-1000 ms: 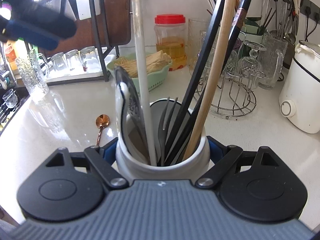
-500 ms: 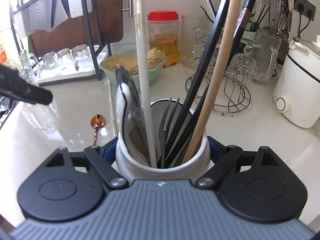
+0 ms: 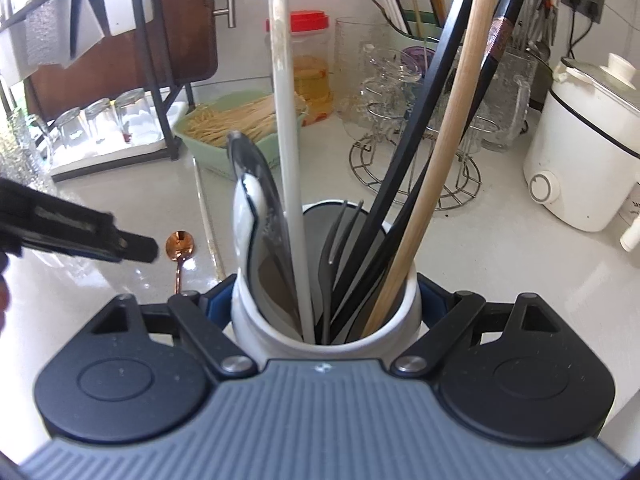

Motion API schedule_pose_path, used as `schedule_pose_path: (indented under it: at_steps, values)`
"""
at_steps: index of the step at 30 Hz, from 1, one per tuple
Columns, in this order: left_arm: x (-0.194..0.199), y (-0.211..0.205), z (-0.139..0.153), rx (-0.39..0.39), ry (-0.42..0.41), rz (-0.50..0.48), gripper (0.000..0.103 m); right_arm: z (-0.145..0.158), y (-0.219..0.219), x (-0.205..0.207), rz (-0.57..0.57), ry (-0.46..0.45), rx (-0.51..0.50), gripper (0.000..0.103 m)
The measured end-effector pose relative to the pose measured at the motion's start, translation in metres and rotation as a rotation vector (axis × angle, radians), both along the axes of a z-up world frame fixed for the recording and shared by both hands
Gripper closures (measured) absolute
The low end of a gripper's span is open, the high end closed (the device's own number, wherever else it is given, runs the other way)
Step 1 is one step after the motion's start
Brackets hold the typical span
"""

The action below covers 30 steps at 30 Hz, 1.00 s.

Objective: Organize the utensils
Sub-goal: 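Move the left gripper down over the copper spoon handle, then close the left gripper on the copper spoon handle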

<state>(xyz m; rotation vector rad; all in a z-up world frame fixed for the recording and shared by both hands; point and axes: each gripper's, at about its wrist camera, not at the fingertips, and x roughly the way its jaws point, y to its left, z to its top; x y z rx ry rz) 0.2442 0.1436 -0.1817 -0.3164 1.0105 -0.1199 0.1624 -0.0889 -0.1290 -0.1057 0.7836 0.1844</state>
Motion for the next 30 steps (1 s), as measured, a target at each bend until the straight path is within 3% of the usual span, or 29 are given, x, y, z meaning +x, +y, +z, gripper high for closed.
schedule_pose_path:
  at_steps: [6, 13, 24, 27, 29, 30]
  values:
    - [0.011, -0.012, -0.019, 0.012, 0.006, 0.036, 0.056, 0.000, -0.001, -0.003, 0.011, -0.006, -0.002, 0.013]
    - [0.019, -0.023, -0.028, 0.092, -0.031, 0.052, 0.056, -0.001, -0.002, -0.005, 0.028, -0.026, -0.004, 0.012]
    - [0.027, -0.030, -0.031, 0.168, -0.058, -0.015, 0.059, -0.003, 0.000, -0.008, 0.032, -0.042, -0.016, 0.013]
    - [0.032, -0.034, -0.032, 0.187, -0.057, -0.029, 0.069, -0.003, 0.000, -0.008, 0.030, -0.043, -0.014, 0.013]
    - [0.035, -0.035, -0.033, 0.189, -0.049, -0.030, 0.086, -0.003, -0.001, -0.008, 0.031, -0.043, -0.014, 0.013]
    - [0.036, -0.035, -0.032, 0.188, -0.046, -0.032, 0.089, -0.003, -0.001, -0.008, 0.032, -0.043, -0.014, 0.013]
